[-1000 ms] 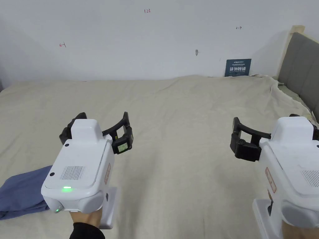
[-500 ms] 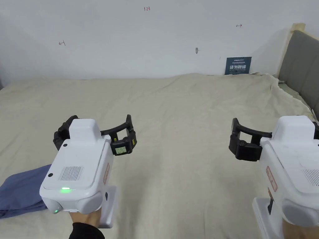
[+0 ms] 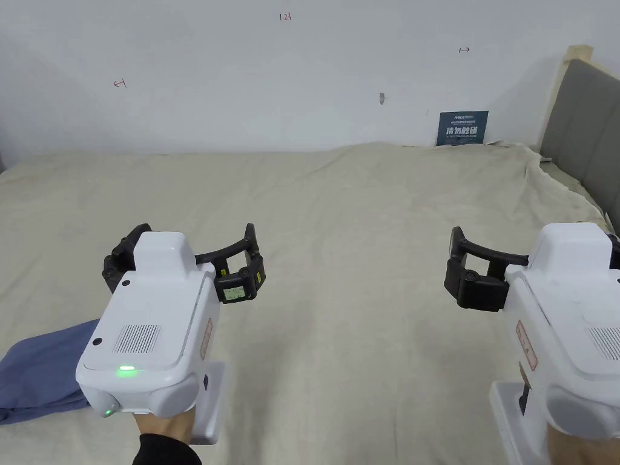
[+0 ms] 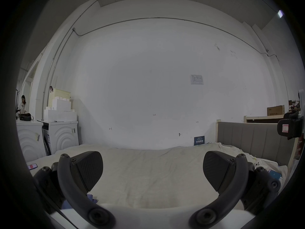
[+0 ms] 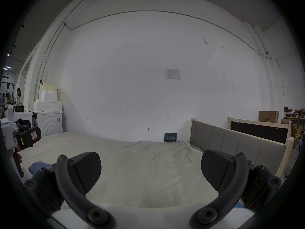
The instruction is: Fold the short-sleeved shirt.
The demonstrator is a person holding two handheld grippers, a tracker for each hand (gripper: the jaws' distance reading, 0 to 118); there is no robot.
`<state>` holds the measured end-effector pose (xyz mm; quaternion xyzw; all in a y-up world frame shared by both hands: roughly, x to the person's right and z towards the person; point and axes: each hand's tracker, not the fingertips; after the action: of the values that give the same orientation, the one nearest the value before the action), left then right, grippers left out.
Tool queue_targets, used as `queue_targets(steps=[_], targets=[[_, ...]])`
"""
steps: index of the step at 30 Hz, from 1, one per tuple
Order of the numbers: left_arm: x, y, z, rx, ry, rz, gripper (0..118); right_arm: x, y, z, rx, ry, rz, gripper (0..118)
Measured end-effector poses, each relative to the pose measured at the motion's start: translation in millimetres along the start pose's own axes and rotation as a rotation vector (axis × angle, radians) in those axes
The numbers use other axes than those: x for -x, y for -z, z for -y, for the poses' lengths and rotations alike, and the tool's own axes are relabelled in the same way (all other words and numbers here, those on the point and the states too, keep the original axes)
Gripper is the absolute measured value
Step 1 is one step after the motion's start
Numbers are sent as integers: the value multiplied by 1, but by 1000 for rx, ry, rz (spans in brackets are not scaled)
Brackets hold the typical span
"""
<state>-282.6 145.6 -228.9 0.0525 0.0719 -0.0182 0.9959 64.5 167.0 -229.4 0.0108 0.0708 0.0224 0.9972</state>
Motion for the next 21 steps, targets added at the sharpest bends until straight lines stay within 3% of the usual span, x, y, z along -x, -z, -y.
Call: queue_targets(steps=[21], targets=[[-3, -1, 0, 0, 0, 9, 118, -1, -2, -2, -18, -1, 14, 118]])
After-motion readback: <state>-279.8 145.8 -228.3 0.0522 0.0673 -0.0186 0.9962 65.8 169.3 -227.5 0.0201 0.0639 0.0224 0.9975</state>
